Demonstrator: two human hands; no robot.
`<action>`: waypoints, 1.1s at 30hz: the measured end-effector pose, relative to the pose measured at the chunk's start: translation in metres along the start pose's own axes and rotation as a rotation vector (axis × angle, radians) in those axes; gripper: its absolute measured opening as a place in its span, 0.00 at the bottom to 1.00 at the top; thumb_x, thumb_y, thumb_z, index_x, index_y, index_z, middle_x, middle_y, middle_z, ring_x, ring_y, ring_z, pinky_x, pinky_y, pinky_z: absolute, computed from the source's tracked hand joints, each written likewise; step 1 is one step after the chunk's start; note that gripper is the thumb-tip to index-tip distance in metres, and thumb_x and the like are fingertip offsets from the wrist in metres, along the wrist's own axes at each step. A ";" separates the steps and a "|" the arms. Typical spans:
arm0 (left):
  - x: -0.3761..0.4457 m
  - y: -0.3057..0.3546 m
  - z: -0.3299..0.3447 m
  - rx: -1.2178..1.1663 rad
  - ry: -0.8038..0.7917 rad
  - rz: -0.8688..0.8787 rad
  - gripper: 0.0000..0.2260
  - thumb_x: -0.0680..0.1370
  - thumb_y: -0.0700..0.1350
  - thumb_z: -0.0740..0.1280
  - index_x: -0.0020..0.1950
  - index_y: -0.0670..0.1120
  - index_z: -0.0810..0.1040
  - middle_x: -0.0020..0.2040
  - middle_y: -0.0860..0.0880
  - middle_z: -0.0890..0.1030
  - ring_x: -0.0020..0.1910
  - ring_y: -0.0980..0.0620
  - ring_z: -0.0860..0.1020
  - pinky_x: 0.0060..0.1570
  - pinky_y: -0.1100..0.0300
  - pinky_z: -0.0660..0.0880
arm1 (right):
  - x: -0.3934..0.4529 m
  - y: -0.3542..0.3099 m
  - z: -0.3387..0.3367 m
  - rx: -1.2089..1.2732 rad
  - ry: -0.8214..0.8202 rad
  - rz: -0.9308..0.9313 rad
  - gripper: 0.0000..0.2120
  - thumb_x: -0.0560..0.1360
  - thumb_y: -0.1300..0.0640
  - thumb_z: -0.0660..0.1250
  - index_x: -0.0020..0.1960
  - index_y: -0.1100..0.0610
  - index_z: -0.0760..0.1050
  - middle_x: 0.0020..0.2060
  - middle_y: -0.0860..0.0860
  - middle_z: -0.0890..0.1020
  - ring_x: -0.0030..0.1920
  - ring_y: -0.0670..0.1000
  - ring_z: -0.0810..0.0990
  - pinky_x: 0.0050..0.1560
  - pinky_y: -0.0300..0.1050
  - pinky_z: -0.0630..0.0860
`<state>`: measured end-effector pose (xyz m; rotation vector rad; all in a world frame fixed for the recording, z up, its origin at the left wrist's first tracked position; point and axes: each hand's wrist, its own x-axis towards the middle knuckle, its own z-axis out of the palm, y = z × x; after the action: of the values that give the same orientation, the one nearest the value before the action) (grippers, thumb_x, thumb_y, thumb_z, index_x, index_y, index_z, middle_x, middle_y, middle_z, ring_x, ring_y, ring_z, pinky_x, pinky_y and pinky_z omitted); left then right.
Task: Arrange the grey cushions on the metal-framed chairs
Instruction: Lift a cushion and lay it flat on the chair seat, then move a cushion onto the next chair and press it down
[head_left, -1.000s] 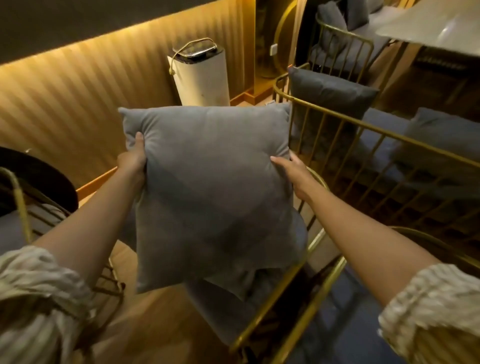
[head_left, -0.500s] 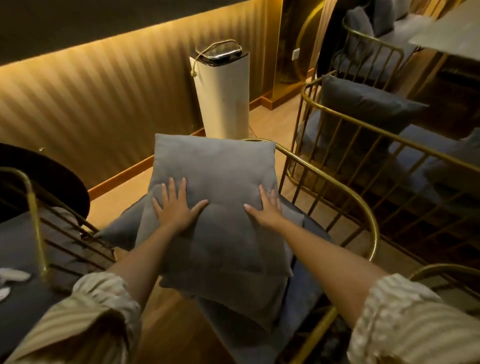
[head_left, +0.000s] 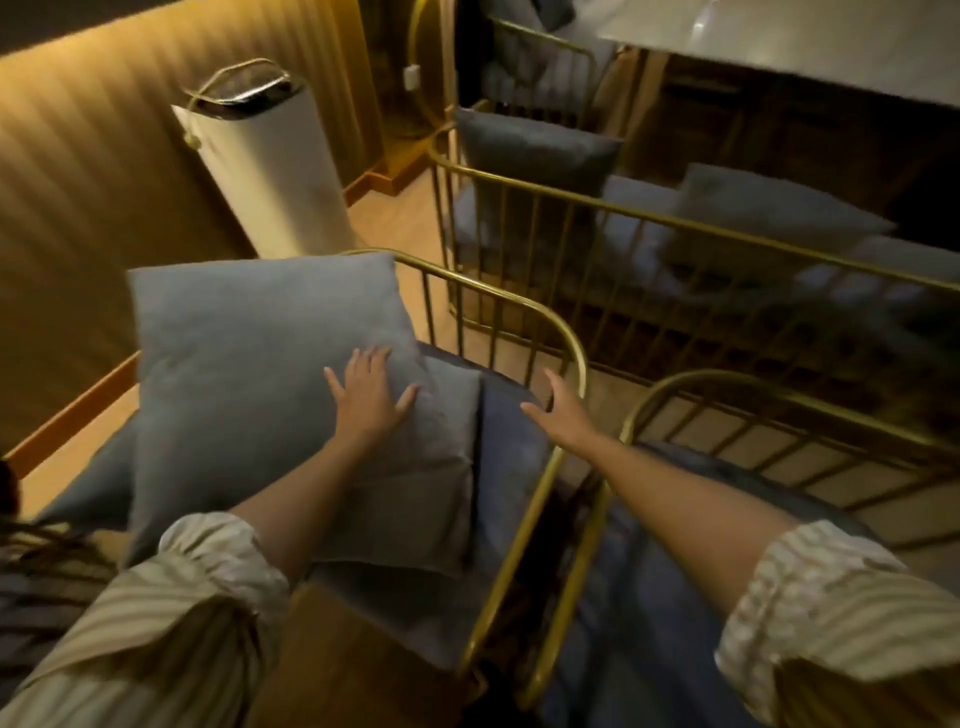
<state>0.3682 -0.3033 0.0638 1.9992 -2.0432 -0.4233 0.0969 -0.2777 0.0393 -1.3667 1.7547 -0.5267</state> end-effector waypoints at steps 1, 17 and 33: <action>-0.003 0.024 0.012 -0.022 -0.044 0.051 0.31 0.78 0.56 0.65 0.76 0.44 0.62 0.77 0.43 0.64 0.78 0.42 0.58 0.73 0.34 0.44 | -0.013 0.021 -0.019 0.006 0.055 0.042 0.35 0.78 0.52 0.68 0.78 0.59 0.56 0.75 0.59 0.66 0.75 0.59 0.65 0.72 0.51 0.65; -0.178 0.354 0.201 -0.114 -0.631 0.513 0.17 0.79 0.46 0.67 0.63 0.35 0.76 0.60 0.35 0.79 0.60 0.35 0.77 0.56 0.48 0.72 | -0.359 0.364 -0.256 -0.126 0.614 0.695 0.26 0.79 0.47 0.65 0.74 0.57 0.66 0.71 0.60 0.71 0.72 0.63 0.67 0.72 0.61 0.62; -0.356 0.434 0.434 -0.316 -1.045 -0.257 0.31 0.80 0.60 0.61 0.72 0.35 0.70 0.70 0.35 0.73 0.67 0.34 0.73 0.66 0.41 0.70 | -0.485 0.513 -0.302 -0.377 0.767 0.840 0.36 0.74 0.27 0.53 0.76 0.45 0.59 0.71 0.56 0.69 0.70 0.63 0.68 0.69 0.68 0.59</action>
<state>-0.1874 0.0725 -0.1663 2.0142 -1.9264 -2.0414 -0.4163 0.2915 -0.0006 -0.5134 2.9333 -0.2443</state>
